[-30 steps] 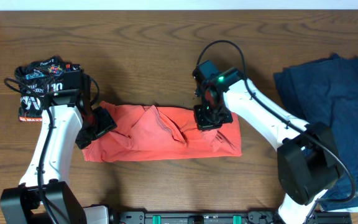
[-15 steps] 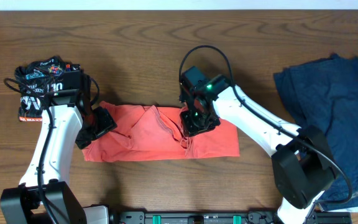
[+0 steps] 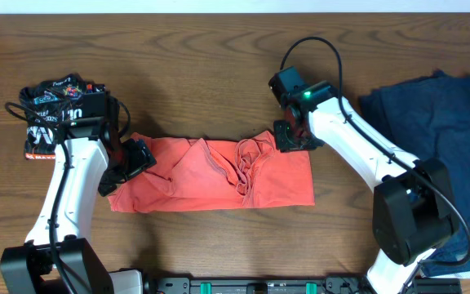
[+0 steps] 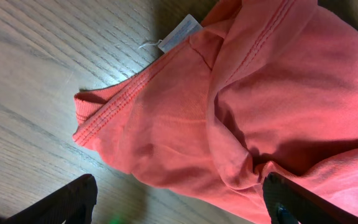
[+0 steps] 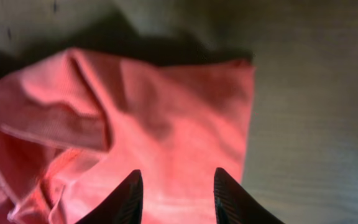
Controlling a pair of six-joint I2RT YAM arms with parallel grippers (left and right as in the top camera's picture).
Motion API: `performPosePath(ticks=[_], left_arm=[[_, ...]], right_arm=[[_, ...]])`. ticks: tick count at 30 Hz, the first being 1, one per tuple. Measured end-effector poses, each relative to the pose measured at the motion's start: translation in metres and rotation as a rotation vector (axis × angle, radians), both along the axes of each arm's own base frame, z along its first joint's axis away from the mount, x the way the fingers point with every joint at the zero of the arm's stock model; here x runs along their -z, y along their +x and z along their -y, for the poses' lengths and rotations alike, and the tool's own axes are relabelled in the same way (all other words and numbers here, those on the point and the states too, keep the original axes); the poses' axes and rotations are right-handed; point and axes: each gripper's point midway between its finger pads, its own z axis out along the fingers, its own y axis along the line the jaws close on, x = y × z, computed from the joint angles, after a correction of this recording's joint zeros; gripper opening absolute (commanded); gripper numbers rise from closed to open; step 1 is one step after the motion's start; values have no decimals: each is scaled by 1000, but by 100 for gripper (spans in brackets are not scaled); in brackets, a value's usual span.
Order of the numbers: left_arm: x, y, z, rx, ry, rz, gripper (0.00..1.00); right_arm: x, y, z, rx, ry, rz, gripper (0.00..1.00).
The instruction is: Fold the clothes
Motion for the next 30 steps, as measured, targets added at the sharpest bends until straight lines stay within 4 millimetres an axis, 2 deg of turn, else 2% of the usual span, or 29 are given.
performPosePath(ticks=[8,12,14,17,21,23,27,30], left_arm=[[0,0,0,0,0,-1,86],[0,0,0,0,0,-1,86],[0,0,0,0,0,-1,86],[0,0,0,0,0,-1,86],[0,0,0,0,0,-2,86],[0,0,0,0,0,-2,86],[0,-1,0,1,0,-2,93],[0,0,0,3,0,-1,99]], right_arm=[[5,9,-17,-26,30,56,32],[19,10,-33,-58,50,50,31],[26,10,-48,-93,95,44,31],[28,12,-84,-200,240,58,31],[7,12,-138,-358,494,102,34],[-2,11,-152,-403,576,116,35],[-8,5,-158,-432,633,94,37],[-8,2,-145,-409,602,66,40]])
